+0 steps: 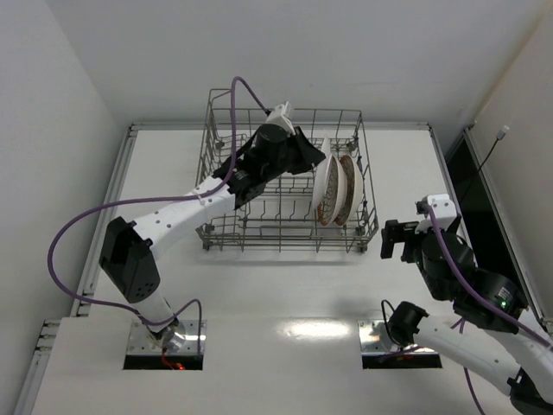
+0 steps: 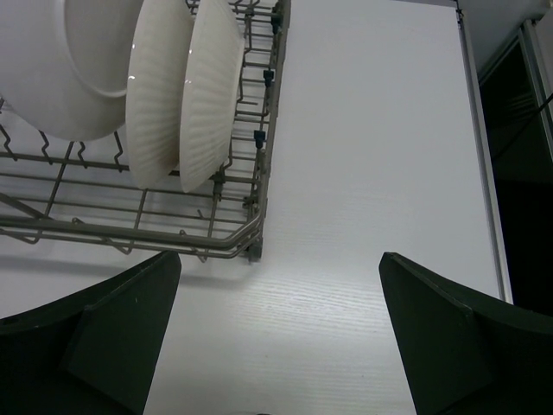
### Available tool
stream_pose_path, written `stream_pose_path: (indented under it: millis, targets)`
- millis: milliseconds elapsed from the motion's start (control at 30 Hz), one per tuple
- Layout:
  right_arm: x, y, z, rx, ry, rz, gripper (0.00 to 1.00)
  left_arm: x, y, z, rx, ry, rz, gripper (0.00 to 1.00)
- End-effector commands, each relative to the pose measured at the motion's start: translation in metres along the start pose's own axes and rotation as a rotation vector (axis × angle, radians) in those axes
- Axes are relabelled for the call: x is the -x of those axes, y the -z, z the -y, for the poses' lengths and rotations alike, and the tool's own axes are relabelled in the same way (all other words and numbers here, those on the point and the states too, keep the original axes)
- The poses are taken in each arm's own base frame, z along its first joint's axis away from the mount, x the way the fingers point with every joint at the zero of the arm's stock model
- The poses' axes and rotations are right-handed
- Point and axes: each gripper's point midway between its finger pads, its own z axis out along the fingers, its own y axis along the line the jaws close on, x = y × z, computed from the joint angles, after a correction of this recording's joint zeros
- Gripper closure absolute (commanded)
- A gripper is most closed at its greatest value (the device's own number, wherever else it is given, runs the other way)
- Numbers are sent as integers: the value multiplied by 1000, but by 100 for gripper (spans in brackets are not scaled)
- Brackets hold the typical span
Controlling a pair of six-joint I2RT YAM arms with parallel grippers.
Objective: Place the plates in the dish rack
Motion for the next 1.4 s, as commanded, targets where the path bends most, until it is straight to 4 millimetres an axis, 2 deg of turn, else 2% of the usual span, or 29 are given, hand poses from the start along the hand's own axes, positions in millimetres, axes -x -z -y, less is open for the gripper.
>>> stream_pose_path:
  millis: [0, 233, 300, 433, 567, 700, 867, 1033, 1233, 1333, 1367]
  targets:
    - [7, -3, -6, 17, -29, 33, 1, 26, 5, 30, -17, -20, 132, 100]
    - [7, -3, -7, 26, -20, 31, 1, 23, -1, 26, 24, -33, 152, 100]
    - [7, -3, -7, 26, -20, 31, 1, 20, -4, 17, 60, -35, 156, 100]
    - [7, -3, -7, 26, -20, 31, 1, 14, -5, 14, 83, -49, 162, 100]
    - [9, -3, -8, 28, -26, 37, 1, 4, -7, 2, 107, -44, 152, 100]
    - [8, -4, -9, 26, -20, 31, 1, -3, -11, 5, 88, -25, 145, 100]
    - [8, -4, -9, 26, -20, 31, 1, -19, -16, -2, 92, 1, 128, 100]
    - [8, -4, -10, 35, -10, 29, 1, -26, -18, -8, 96, 28, 124, 100]
    - [3, -7, -12, 32, 2, 15, 1, -26, -18, -6, 80, 49, 126, 100]
    - [3, -7, -13, 41, 2, 13, 1, -23, -16, 0, 58, 52, 131, 88]
    - [3, -7, -13, 41, 2, 13, 1, -18, -15, 5, 48, 55, 139, 74]
